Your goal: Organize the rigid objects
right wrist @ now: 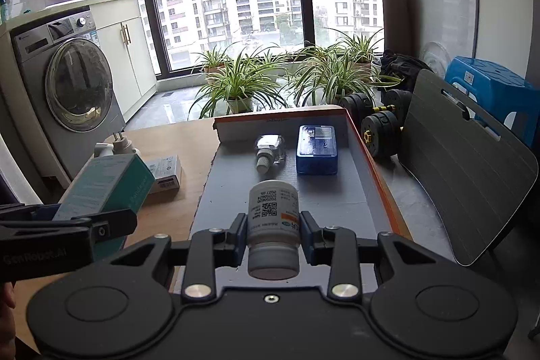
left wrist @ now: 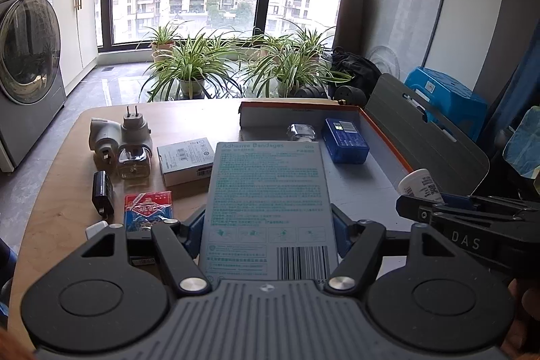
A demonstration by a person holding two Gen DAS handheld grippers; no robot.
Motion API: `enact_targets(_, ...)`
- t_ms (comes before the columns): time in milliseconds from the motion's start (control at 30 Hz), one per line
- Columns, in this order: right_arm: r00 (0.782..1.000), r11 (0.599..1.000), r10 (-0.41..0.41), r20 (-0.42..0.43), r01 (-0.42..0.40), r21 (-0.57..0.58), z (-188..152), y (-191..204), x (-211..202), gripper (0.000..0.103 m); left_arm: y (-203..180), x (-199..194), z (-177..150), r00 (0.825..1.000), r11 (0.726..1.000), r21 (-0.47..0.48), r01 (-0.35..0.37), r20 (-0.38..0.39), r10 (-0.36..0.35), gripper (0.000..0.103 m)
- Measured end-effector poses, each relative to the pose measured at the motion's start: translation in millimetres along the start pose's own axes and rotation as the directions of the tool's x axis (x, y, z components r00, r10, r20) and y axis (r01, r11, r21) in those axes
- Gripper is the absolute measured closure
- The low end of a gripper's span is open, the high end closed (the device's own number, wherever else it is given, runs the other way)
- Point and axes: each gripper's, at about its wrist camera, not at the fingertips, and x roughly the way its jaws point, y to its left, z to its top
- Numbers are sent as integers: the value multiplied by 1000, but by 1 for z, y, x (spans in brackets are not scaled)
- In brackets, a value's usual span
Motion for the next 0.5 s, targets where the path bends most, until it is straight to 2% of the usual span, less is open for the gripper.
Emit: enact_targets(500, 1000, 1000, 3, 15, -3, -2, 4, -1, -3, 63, -6, 3, 5, 1000, 1000, 6, -11, 3, 11, 31)
